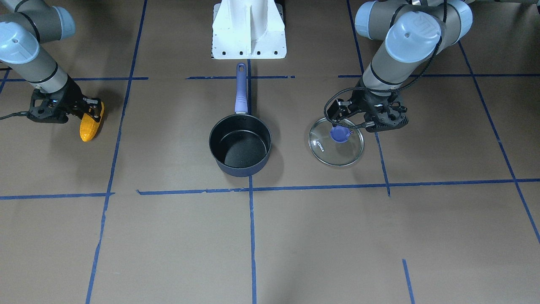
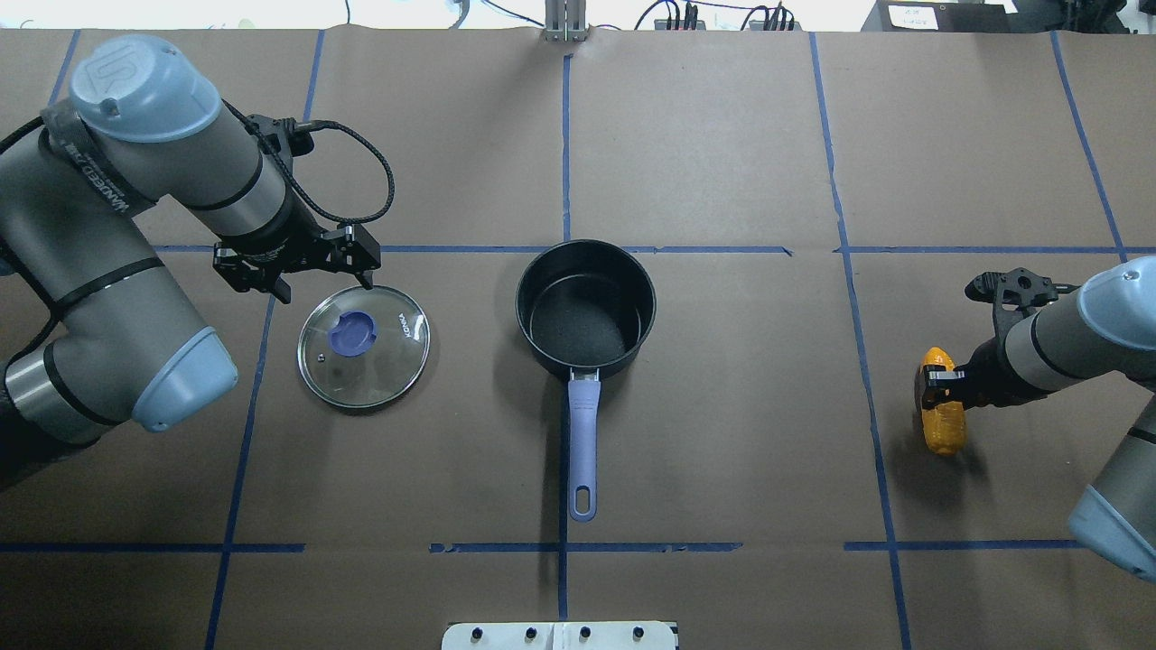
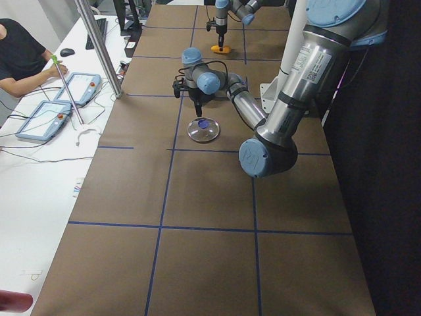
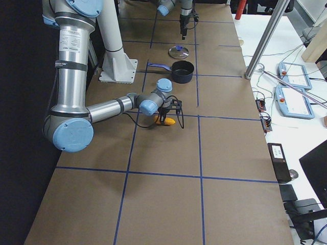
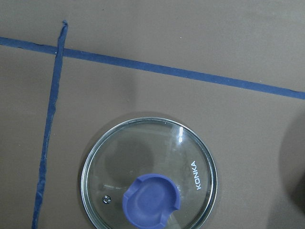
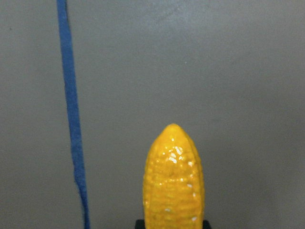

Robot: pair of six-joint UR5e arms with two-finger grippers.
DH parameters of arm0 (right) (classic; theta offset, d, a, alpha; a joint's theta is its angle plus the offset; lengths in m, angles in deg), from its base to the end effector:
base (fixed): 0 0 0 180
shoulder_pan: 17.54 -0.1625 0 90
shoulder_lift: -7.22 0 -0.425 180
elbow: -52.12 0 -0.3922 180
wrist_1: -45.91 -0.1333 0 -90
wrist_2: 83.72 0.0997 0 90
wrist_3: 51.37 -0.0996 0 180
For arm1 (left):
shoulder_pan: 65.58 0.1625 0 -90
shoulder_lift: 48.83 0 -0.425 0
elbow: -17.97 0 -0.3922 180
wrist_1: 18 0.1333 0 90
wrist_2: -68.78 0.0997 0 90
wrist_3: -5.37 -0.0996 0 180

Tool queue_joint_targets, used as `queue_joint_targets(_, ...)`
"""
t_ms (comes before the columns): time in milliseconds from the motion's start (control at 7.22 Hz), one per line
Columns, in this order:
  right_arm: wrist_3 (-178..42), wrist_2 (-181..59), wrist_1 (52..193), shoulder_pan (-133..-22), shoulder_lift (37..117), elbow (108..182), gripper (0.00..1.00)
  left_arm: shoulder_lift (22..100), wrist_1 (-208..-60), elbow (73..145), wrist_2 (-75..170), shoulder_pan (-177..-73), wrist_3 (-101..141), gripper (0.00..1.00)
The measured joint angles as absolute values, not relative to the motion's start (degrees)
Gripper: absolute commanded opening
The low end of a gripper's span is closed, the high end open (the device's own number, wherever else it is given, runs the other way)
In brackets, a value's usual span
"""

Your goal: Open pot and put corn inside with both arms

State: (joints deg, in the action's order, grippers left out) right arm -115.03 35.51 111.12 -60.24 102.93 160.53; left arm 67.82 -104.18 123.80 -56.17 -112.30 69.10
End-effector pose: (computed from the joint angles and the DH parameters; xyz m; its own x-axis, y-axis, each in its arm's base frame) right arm -0.2897 -0.3825 0.5075 0.6883 0.1082 0.7173 -0.0759 0.9941 -0.0772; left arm 0.3618 -0.4954 0.2789 0.6356 -0.1457 -0.7582 0.0781 0.9891 -0.1246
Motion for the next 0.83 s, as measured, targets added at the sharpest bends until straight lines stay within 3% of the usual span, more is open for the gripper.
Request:
queue_joint_targets(277, -115.0, 37.6, 118.6, -64.2, 98.5, 165.2, 0.0, 67.1, -98.5, 126.7, -58.4, -116.8, 59.4, 1.0)
queue_joint_targets(554, -115.3, 37.9, 133.6, -65.6, 85.3, 168.3, 0.0, 62.9, -94.4, 129.1, -58.9, -122.2, 46.4, 1.0)
queue_joint_targets(831, -116.7, 37.3, 143.6, -64.7, 71.4, 167.0, 0.0, 57.5, -94.3, 129.4, -59.0, -127.9, 34.4, 1.0)
